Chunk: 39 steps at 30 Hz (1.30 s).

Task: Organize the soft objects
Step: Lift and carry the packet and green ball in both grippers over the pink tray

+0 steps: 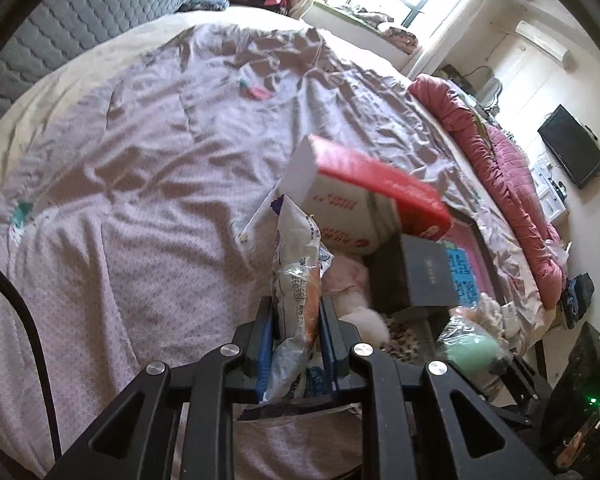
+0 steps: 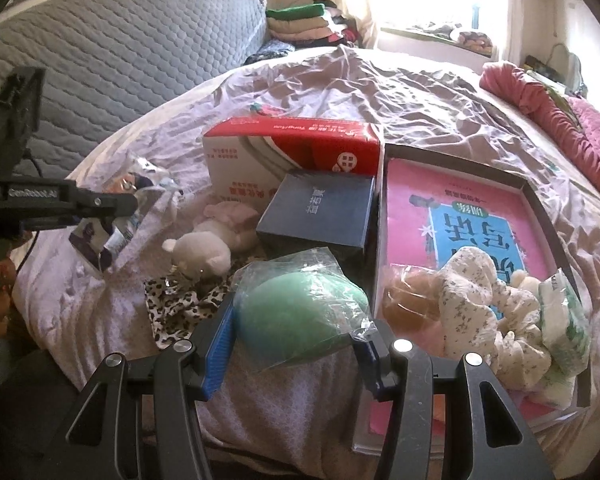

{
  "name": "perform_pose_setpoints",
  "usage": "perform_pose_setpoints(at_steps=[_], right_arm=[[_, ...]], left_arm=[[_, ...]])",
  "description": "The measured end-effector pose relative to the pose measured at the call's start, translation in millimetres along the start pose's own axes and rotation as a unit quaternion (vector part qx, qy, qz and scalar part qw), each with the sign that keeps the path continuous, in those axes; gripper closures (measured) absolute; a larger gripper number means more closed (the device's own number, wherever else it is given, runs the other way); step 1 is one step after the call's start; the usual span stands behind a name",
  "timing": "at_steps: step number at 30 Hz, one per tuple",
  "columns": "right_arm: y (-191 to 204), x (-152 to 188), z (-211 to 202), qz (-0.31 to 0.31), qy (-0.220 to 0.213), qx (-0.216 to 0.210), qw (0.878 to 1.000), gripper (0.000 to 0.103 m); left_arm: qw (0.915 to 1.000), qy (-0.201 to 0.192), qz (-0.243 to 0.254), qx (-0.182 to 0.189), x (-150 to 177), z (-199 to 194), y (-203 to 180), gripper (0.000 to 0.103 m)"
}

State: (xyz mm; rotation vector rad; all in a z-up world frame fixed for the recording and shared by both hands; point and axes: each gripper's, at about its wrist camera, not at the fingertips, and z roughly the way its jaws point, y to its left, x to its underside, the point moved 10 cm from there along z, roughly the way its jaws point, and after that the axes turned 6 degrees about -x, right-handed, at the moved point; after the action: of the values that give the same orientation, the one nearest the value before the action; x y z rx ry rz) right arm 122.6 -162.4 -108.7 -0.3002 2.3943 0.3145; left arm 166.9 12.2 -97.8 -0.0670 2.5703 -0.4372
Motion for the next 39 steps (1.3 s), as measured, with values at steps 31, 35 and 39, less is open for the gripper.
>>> perform_pose_setpoints(at_steps=[31, 35, 39], right_arm=[[-94, -21, -101, 0.065, -0.106, 0.051, 0.991, 0.048], [-117, -21, -115, 0.081, -0.119, 0.067, 0.987, 0.048], [-145, -17, -130, 0.102, -0.129, 0.089, 0.982, 0.048]], left_arm=[[0.9920, -0.032, 0.109, 0.056, 20, -29, -161, 0.082], [0.9904, -0.030, 0.118, 0.067, 23, -29, -179, 0.082], [0.9881, -0.027, 0.129, 0.080, 28, -28, -198, 0.082]])
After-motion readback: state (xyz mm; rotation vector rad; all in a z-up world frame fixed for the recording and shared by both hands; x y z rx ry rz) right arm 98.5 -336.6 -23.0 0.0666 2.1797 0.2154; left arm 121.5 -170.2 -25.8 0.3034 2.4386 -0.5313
